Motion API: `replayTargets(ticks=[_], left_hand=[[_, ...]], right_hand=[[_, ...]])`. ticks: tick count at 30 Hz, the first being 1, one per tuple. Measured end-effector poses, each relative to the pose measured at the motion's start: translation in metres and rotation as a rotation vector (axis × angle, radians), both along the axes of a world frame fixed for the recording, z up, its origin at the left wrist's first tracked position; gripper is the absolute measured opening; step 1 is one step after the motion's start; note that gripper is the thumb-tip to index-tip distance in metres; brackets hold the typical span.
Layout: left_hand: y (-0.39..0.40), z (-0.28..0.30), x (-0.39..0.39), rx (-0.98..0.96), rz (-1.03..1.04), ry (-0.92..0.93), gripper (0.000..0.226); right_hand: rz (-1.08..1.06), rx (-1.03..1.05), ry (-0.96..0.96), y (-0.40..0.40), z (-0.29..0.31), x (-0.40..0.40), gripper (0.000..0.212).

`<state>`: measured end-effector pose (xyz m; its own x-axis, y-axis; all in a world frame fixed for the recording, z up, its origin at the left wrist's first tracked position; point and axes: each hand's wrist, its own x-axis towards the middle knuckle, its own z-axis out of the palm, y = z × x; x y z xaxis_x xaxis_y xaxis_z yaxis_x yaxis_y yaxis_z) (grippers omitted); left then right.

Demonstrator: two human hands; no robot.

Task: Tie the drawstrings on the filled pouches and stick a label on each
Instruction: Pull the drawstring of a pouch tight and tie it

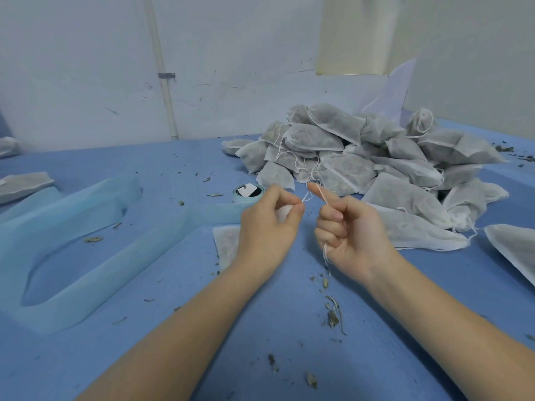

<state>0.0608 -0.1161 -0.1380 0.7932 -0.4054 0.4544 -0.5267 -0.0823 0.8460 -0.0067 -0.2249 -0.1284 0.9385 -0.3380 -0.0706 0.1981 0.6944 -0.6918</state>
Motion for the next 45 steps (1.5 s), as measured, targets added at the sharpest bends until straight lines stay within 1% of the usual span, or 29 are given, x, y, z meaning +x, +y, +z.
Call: replayTargets(ticks=[3, 4, 7, 8, 10, 13, 16, 19, 22, 24, 26, 28, 30, 31, 33, 34, 35, 36, 38, 39, 41, 42, 45], left_hand=[[0.000, -0.001, 0.001, -0.028, -0.006, 0.025, 0.008], [0.000, -0.001, 0.002, -0.027, -0.003, 0.025, 0.008], [0.001, -0.002, 0.003, -0.019, 0.010, 0.036, 0.010], [0.000, -0.002, 0.003, -0.008, 0.021, 0.037, 0.010], [-0.001, -0.002, 0.004, 0.030, 0.053, 0.024, 0.014], [-0.001, -0.001, 0.004, 0.081, 0.080, -0.003, 0.020], [0.000, 0.000, 0.004, 0.049, 0.073, 0.073, 0.020], [0.000, 0.002, 0.006, -0.041, 0.037, 0.213, 0.020], [0.000, 0.003, 0.007, -0.195, -0.035, 0.366, 0.024], [0.000, 0.004, 0.006, -0.221, -0.084, 0.399, 0.024], [0.000, 0.003, 0.006, -0.210, -0.139, 0.385, 0.027], [0.002, 0.003, 0.006, -0.168, -0.184, 0.317, 0.033], [0.003, 0.003, 0.004, -0.065, -0.162, 0.146, 0.031], [0.003, 0.002, 0.003, 0.004, -0.116, 0.012, 0.024], [0.003, 0.002, 0.002, 0.105, -0.004, -0.253, 0.013], [0.002, 0.001, 0.001, 0.141, 0.043, -0.337, 0.013], [0.002, 0.001, 0.001, 0.171, 0.075, -0.383, 0.012], [0.002, 0.000, 0.001, 0.192, 0.093, -0.395, 0.013], [0.003, -0.003, 0.001, 0.208, 0.095, -0.343, 0.014], [0.003, -0.003, 0.002, 0.202, 0.090, -0.301, 0.014], [0.003, -0.002, 0.001, 0.155, 0.083, -0.194, 0.013], [0.003, -0.001, 0.001, 0.131, 0.080, -0.128, 0.012], [0.001, 0.002, 0.003, 0.132, 0.061, 0.051, 0.016]], right_hand=[[0.068, -0.145, 0.015, 0.001, -0.003, 0.003, 0.049], [0.082, -0.243, 0.041, 0.001, -0.003, 0.003, 0.050], [0.042, -0.644, 0.148, 0.004, -0.003, 0.001, 0.056], [0.021, -0.726, 0.165, 0.004, -0.003, 0.001, 0.056], [-0.009, -0.817, 0.178, 0.006, -0.002, 0.000, 0.056], [-0.099, -0.958, 0.197, 0.008, -0.002, 0.000, 0.043], [-0.230, -1.057, 0.230, 0.007, -0.004, 0.003, 0.024], [-0.249, -1.049, 0.242, 0.000, -0.008, 0.004, 0.013], [-0.222, -1.079, 0.215, -0.006, -0.010, 0.004, 0.001], [-0.221, -1.116, 0.192, -0.010, -0.011, 0.003, 0.009], [-0.218, -1.167, 0.180, -0.012, -0.008, 0.002, 0.013], [-0.225, -1.147, 0.201, -0.013, -0.003, 0.000, 0.014], [-0.170, -0.968, 0.239, -0.015, 0.000, -0.002, 0.017], [-0.117, -0.848, 0.256, -0.016, 0.001, -0.003, 0.021], [-0.032, -0.618, 0.288, -0.019, 0.002, -0.003, 0.020], [-0.003, -0.523, 0.299, -0.020, 0.002, -0.003, 0.019], [0.021, -0.453, 0.302, -0.020, 0.002, -0.003, 0.018], [0.034, -0.428, 0.295, -0.020, 0.003, -0.004, 0.018], [0.001, -0.528, 0.276, -0.020, 0.001, -0.004, 0.029], [-0.046, -0.613, 0.273, -0.018, 0.000, -0.003, 0.028], [-0.149, -0.739, 0.265, -0.015, -0.002, -0.003, 0.013], [-0.184, -0.767, 0.255, -0.014, -0.002, -0.002, 0.009], [-0.205, -0.757, 0.225, -0.010, -0.002, -0.001, 0.010]])
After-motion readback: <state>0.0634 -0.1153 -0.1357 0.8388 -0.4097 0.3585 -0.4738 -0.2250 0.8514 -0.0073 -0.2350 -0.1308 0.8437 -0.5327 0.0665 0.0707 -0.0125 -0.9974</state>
